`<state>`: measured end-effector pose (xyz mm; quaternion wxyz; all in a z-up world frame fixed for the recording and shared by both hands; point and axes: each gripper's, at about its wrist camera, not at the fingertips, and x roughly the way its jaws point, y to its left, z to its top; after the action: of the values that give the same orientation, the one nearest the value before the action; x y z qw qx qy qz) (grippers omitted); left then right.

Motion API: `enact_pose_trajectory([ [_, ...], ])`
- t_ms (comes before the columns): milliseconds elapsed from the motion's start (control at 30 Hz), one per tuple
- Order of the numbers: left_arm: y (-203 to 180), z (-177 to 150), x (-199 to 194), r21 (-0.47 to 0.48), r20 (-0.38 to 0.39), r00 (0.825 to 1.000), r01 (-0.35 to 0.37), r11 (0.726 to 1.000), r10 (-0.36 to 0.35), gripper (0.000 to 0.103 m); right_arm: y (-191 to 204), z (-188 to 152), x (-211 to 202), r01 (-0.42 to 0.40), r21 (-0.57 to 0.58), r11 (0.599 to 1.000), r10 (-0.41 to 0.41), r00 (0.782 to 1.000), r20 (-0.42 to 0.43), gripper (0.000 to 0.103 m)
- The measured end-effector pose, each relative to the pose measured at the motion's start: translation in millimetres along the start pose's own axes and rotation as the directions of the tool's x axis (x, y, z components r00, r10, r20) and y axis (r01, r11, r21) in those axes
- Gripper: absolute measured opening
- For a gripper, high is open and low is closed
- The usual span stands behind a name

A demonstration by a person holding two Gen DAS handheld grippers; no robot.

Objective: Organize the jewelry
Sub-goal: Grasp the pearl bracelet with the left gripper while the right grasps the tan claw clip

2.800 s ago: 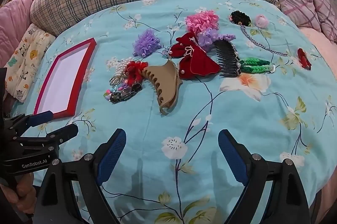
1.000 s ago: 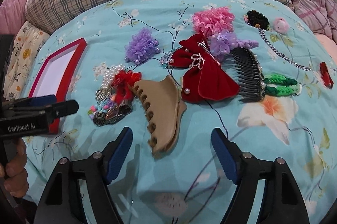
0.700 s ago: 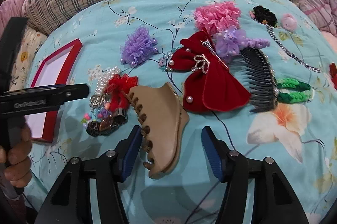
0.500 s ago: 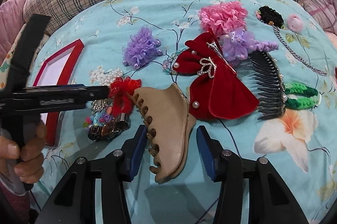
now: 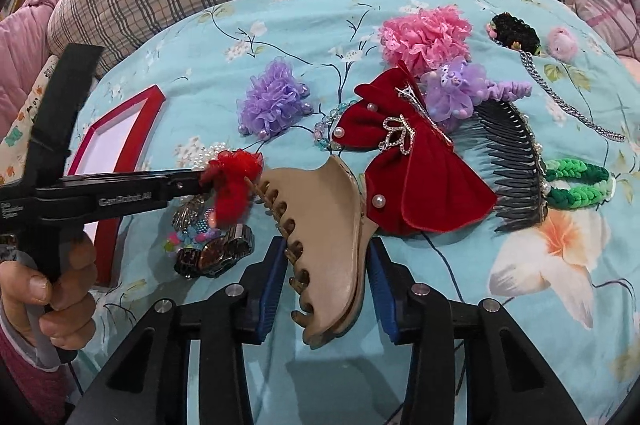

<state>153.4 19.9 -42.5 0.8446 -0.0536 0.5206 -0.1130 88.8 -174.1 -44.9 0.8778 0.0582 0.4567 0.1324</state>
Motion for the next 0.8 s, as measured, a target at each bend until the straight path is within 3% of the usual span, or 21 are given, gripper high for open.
enact_pose_trajectory([
  [433,19.6,-14.7,-53.3,-0.025,0.071,0.997,0.022,0.999,-0.020,0.020,13.9,-0.2,-27.4,-0.001,-0.018,1.000,0.002,1.000,0.032,0.026],
  [800,46.9,-28.3,-91.0,-0.091,0.123,0.992,0.006,0.996,0.005,0.020,39.3,3.4,-38.6,-0.032,-0.051,0.998,0.035,0.997,0.065,0.024],
])
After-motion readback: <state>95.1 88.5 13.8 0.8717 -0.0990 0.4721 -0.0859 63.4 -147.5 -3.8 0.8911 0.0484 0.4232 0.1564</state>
